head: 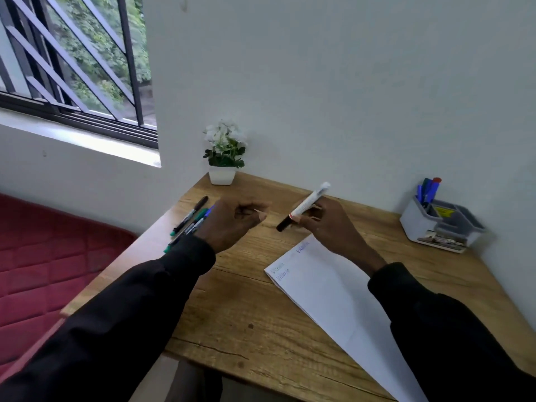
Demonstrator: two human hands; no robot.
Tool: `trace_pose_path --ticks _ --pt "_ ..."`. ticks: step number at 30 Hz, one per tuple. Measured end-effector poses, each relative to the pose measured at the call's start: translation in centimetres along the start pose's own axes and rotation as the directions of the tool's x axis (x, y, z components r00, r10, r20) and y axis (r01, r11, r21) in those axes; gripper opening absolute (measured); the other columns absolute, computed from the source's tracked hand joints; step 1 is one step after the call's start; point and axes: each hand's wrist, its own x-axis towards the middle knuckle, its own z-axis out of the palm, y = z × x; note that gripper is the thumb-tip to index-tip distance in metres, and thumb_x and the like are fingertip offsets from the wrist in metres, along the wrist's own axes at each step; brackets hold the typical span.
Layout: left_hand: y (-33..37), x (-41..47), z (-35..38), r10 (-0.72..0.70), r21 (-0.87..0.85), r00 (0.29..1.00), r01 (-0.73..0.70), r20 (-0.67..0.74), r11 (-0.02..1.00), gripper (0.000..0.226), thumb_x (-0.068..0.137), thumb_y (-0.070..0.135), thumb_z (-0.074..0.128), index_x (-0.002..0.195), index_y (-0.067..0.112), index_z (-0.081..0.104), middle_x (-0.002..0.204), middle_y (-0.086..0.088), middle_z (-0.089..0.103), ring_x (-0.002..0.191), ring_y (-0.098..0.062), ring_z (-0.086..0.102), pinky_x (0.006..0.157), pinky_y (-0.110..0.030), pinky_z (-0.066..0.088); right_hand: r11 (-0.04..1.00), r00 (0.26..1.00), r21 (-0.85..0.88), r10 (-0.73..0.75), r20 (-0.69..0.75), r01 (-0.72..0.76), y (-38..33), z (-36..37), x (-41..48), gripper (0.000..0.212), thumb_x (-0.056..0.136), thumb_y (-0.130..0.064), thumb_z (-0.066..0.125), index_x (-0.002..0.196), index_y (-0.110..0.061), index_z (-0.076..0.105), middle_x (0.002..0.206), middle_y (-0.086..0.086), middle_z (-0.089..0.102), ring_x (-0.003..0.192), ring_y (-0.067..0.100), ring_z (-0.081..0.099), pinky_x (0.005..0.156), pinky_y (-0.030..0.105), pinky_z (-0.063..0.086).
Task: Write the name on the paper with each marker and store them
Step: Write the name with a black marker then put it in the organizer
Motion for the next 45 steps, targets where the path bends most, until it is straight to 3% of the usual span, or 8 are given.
trace_pose_path --ticks 3,6,11,16,22,32,39,45 --pt "1.7 0.4 2.5 0.043 -0.095 0.995 -0.035 0.087 0.995 0.031 0.085 0.01 0.072 0.116 0.016 0.071 0.112 0.007 0.072 0.094 -0.001 0.069 0.083 -0.019 0.056 0.97 0.995 0.236 0.072 -0.075 -0.052 -0.2 -1.2 -1.8 0.019 0.088 -0.016 0.084 0.099 -0.004 0.075 0.095 0.013 0.08 0.091 0.03 0.079 0.091 0.054 0.062" --pt "3.1 0.9 4.3 0.118 -0.11 0.99 -0.109 0.079 0.988 0.027 0.082 0.007 0.075 0.108 0.016 0.075 0.101 0.008 0.075 0.086 -0.003 0.069 0.074 -0.015 0.053 0.878 0.99 0.471 0.128 -0.067 -0.082 -0.2 -2.2 -3.4 0.039 0.078 -0.026 0.092 0.096 0.001 0.072 0.093 0.021 0.078 0.091 0.042 0.075 0.093 0.062 0.059" --pt "3.9 1.7 5.8 0.172 -0.086 0.983 -0.166 0.061 0.982 0.023 0.081 0.012 0.076 0.104 0.017 0.077 0.096 0.008 0.076 0.087 -0.005 0.069 0.082 -0.027 0.056 0.646 0.985 0.754 0.171 0.011 -0.121 -0.4 -3.2 -5.1 0.033 0.077 -0.017 0.087 0.088 -0.002 0.06 0.083 0.02 0.067 0.079 0.037 0.07 0.077 0.043 0.062" --pt "4.3 2.0 5.9 0.207 -0.036 0.977 -0.205 0.05 0.978 0.019 0.078 0.012 0.079 0.097 0.013 0.078 0.087 0.003 0.076 0.08 -0.011 0.068 0.076 -0.025 0.055 0.712 0.971 0.681 0.24 -0.005 -0.173 -0.9 -3.4 -5.4 0.039 0.093 -0.036 0.067 0.09 0.004 0.071 0.082 0.027 0.072 0.067 0.036 0.07 0.056 0.033 0.055" --pt "3.4 2.0 4.9 0.233 -0.012 0.965 -0.233 0.12 0.972 0.012 0.079 0.007 0.078 0.09 0.01 0.079 0.074 0.006 0.072 0.068 -0.005 0.064 0.065 -0.011 0.045 0.724 0.977 0.656 0.164 0.133 -0.211 -1.0 -3.7 -4.9 0.036 0.108 -0.012 0.044 0.094 0.012 0.068 0.089 0.031 0.073 0.072 0.03 0.074 0.066 0.029 0.06" --pt "2.1 2.5 3.7 0.193 0.01 0.958 -0.2 0.212 0.98 0.017 0.081 0.006 0.076 0.097 0.009 0.077 0.081 0.006 0.073 0.075 -0.006 0.067 0.067 -0.01 0.05 0.671 0.946 0.676 0.133 0.296 -0.305 0.1 -2.9 -3.9 0.044 0.108 -0.016 0.047 0.116 0.025 0.058 0.101 0.036 0.07 0.084 0.032 0.074 0.083 0.032 0.061" --pt "0.7 3.2 2.7 0.132 0.024 0.954 -0.144 0.27 0.989 0.016 0.082 0.007 0.074 0.095 0.015 0.076 0.081 0.007 0.074 0.076 -0.009 0.068 0.066 -0.012 0.051 0.721 0.927 0.616 0.101 0.36 -0.318 -0.2 -4.6 -3.8 0.043 0.101 -0.017 0.042 0.122 0.014 0.065 0.103 0.034 0.07 0.093 0.034 0.072 0.084 0.034 0.06" --pt "-1.7 3.3 0.2 0.003 0.024 0.982 -0.008 0.187 1.0 0.015 0.083 0.019 0.075 0.098 0.016 0.078 0.089 0.005 0.076 0.081 -0.006 0.068 0.07 -0.012 0.051 0.769 0.963 0.591 0.118 0.244 -0.243 0.9 -7.0 -4.8 0.052 0.104 -0.025 0.038 0.129 0.014 0.062 0.102 0.033 0.07 0.085 0.033 0.072 0.076 0.034 0.061"
